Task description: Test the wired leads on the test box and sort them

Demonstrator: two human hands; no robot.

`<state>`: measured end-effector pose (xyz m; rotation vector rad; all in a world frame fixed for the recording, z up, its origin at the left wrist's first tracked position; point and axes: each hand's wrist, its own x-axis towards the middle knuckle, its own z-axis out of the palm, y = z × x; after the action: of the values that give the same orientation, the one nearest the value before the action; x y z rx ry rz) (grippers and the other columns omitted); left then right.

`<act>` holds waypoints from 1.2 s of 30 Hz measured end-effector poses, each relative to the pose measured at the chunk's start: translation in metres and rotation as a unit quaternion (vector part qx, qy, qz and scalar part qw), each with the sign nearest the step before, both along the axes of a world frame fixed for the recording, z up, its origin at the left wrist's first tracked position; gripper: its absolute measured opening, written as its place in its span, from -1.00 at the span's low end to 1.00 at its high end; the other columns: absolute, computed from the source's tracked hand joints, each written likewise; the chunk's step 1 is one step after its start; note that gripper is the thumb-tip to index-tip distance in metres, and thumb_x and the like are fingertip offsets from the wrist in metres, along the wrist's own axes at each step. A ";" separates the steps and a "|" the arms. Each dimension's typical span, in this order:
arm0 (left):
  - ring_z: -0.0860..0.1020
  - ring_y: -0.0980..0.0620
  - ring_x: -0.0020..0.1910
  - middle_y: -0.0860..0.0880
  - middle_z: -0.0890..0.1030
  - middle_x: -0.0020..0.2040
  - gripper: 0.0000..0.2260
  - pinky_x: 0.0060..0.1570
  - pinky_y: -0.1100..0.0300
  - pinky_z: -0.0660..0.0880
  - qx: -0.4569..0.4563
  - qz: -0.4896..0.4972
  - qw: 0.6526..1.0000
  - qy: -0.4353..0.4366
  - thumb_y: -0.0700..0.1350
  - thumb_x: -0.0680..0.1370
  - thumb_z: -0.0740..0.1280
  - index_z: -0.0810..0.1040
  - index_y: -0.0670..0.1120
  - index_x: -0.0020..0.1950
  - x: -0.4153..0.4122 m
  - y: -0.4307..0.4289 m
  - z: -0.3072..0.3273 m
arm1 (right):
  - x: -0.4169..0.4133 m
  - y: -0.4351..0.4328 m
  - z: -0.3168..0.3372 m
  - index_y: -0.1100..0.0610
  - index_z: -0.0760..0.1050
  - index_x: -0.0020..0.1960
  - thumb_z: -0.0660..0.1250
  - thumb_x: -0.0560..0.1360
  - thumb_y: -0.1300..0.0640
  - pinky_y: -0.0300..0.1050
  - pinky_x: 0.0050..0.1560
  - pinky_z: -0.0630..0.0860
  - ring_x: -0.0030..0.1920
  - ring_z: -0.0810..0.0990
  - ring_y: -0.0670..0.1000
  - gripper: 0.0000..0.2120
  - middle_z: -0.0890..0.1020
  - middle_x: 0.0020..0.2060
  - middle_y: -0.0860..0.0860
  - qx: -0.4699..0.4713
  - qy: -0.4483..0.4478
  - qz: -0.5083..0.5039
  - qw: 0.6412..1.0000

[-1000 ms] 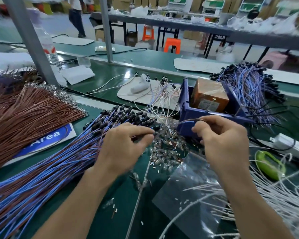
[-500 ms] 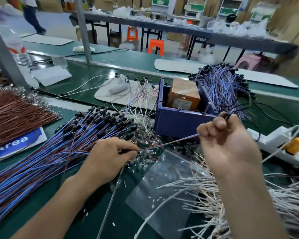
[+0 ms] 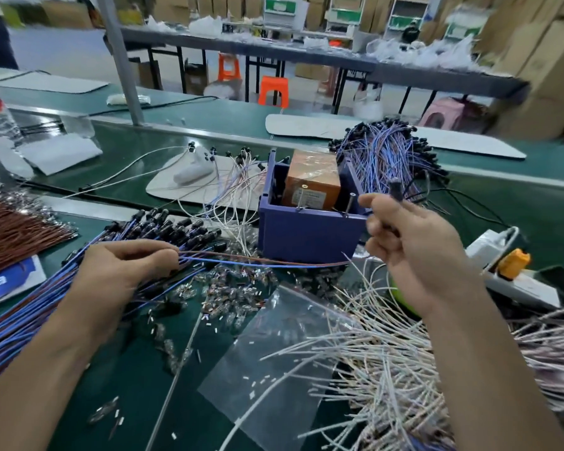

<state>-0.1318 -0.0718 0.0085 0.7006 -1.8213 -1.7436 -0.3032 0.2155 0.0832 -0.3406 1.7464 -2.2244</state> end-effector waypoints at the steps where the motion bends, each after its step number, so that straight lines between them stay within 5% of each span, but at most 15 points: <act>1: 0.65 0.15 -0.39 -0.01 0.72 -0.32 -0.88 -0.31 0.38 0.58 0.055 -0.011 0.998 0.025 -0.23 0.40 0.49 0.78 -0.03 -0.23 -0.001 -0.002 0.003 | -0.001 -0.002 -0.001 0.31 0.63 0.06 0.29 0.58 0.33 -0.14 -0.27 0.25 -0.39 0.28 -0.06 -0.85 0.52 -0.39 0.05 -0.001 0.004 0.014 1.000; 4: 0.63 0.15 -0.40 0.02 0.69 -0.36 -0.81 -0.21 0.32 0.62 0.189 -0.068 0.969 0.142 -0.21 0.45 0.37 0.76 -0.06 -0.27 -0.010 -0.004 0.008 | -0.001 -0.004 -0.004 0.28 0.70 -0.06 0.17 0.63 0.39 -0.13 -0.29 0.32 -0.36 0.36 0.00 -0.68 0.63 -0.30 0.20 -0.010 0.014 0.044 0.999; 6: 0.62 0.15 -0.38 0.03 0.69 -0.34 -0.98 -0.19 0.30 0.62 0.200 -0.127 0.957 0.170 -0.15 0.39 0.53 0.76 -0.06 -0.24 -0.019 0.003 0.014 | -0.002 -0.004 -0.004 0.21 0.70 -0.07 0.15 0.68 0.31 -0.14 -0.37 0.41 -0.40 0.44 0.03 -0.65 0.67 -0.26 0.23 0.022 0.037 0.070 0.997; 7: 0.63 0.14 -0.37 0.01 0.69 -0.33 -0.83 -0.20 0.30 0.62 0.191 -0.155 0.955 0.166 -0.08 0.26 0.66 0.76 -0.07 -0.22 -0.025 0.007 0.016 | -0.002 -0.005 -0.004 0.20 0.69 -0.07 0.15 0.69 0.28 -0.16 -0.43 0.38 -0.46 0.42 0.02 -0.65 0.67 -0.28 0.23 0.037 0.046 0.084 0.995; 10: 0.66 0.09 -0.32 -0.07 0.71 -0.28 -0.56 -0.22 0.28 0.64 0.138 -0.173 0.972 0.074 0.04 0.04 0.76 0.77 -0.10 -0.19 -0.045 0.032 0.030 | -0.002 -0.010 -0.007 0.18 0.68 -0.11 0.18 0.68 0.27 -0.24 -0.51 0.20 -0.56 0.26 -0.07 -0.67 0.59 -0.38 0.17 0.067 0.048 0.123 0.989; 15: 0.67 0.02 -0.16 -0.13 0.76 -0.14 -0.78 0.01 0.16 0.63 0.010 -0.203 0.979 -0.031 0.02 0.29 0.58 0.79 -0.03 -0.13 -0.077 0.080 0.036 | 0.011 -0.027 -0.020 0.21 0.70 -0.13 0.42 0.49 0.34 -0.33 -0.54 0.24 -0.58 0.31 -0.16 -0.90 0.64 -0.31 0.12 0.129 0.041 0.157 0.978; 21: 0.57 0.12 -0.42 -0.07 0.69 -0.36 -0.94 -0.38 0.34 0.51 0.005 -0.181 0.983 -0.019 -0.14 0.39 0.59 0.77 -0.05 -0.27 -0.098 0.094 0.038 | 0.007 -0.029 -0.033 0.18 0.71 -0.09 0.55 0.43 0.29 -0.41 -0.47 0.40 -0.41 0.61 -0.14 -0.92 0.74 -0.22 0.14 0.134 0.030 0.118 0.983; 25: 0.53 0.13 -0.46 -0.06 0.66 -0.41 -0.92 -0.40 0.33 0.48 0.001 -0.187 0.982 0.014 -0.14 0.38 0.60 0.76 -0.06 -0.30 -0.103 0.094 0.041 | 0.009 -0.033 -0.037 0.21 0.72 -0.11 0.57 0.39 0.25 -0.36 -0.53 0.36 -0.48 0.55 -0.12 -0.90 0.73 -0.23 0.21 0.109 -0.011 0.142 0.984; 28: 0.53 0.12 -0.44 -0.05 0.65 -0.40 -0.77 -0.37 0.31 0.48 0.019 -0.199 0.979 0.025 0.05 0.23 0.63 0.75 -0.07 -0.30 -0.102 0.094 0.041 | 0.011 -0.037 -0.040 0.16 0.72 -0.17 0.59 0.34 0.17 -0.30 -0.55 0.25 -0.52 0.38 -0.11 -0.89 0.68 -0.22 0.32 0.099 -0.028 0.132 0.986; 36: 0.53 0.10 -0.38 -0.03 0.64 -0.37 -0.75 -0.32 0.31 0.51 0.113 -0.169 0.979 0.034 0.06 0.19 0.60 0.76 -0.07 -0.28 -0.101 0.092 0.044 | 0.012 -0.035 -0.032 0.10 0.72 -0.28 0.51 0.36 0.35 -0.31 -0.55 0.20 -0.59 0.25 -0.13 -0.83 0.66 -0.36 0.15 0.082 -0.033 0.133 0.987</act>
<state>-0.2324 0.0197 0.0522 0.4250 -1.7923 -2.1927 -0.2917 0.1810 0.0514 -0.4299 1.7231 -1.8745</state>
